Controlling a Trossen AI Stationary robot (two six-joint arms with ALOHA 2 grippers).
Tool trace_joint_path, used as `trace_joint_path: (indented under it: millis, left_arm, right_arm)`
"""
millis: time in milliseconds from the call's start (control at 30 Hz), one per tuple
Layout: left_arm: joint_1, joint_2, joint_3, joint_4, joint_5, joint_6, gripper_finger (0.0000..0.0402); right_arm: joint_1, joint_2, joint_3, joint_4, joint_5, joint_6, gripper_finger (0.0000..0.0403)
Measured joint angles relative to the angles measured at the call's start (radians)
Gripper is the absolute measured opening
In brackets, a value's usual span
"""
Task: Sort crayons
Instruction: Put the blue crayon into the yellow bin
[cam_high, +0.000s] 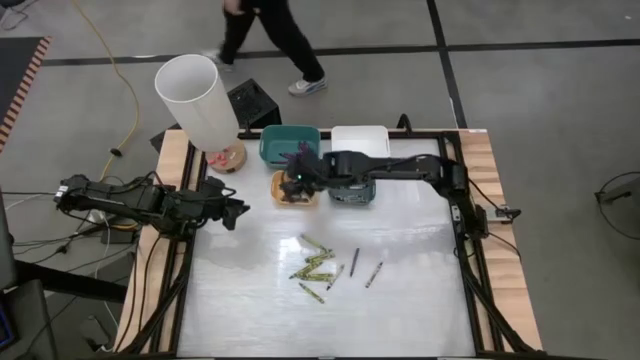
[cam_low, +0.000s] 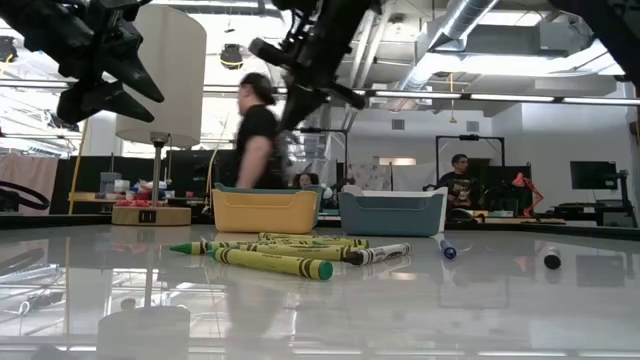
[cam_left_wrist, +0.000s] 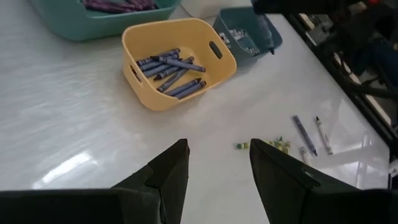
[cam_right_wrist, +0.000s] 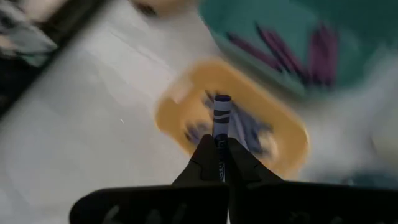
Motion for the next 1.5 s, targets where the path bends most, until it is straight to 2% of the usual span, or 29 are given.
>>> trace_joint_path:
  millis: [300,500,633,800,1167,1500]
  left_arm:
    - [0.0,0.0,0.0,0.0,-0.081,-0.056,0.016]
    - [0.0,0.0,0.0,0.0,-0.125,-0.064,0.016]
    - [0.0,0.0,0.0,-0.006,-0.155,-0.079,0.016]
    - [0.0,0.003,0.0,-0.008,-0.174,-0.08,0.016]
    - [0.0,0.039,0.0,-0.007,-0.213,-0.081,0.016]
    - [0.0,0.072,0.0,-0.007,-0.217,-0.088,0.016]
  right_arm:
    - [-0.045,0.014,-0.014,0.298,-0.034,-0.497,0.0001]
    - [-0.073,0.064,-0.023,0.344,-0.152,-0.705,0.0001]
    - [-0.085,0.113,-0.024,0.333,-0.21,-0.72,0.0001]
    - [-0.094,0.141,-0.021,0.313,-0.227,-0.746,0.0001]
    - [-0.11,0.196,-0.025,0.269,-0.334,-0.757,0.0001]
    - [-0.122,0.192,-0.034,0.24,-0.337,-0.774,0.0001]
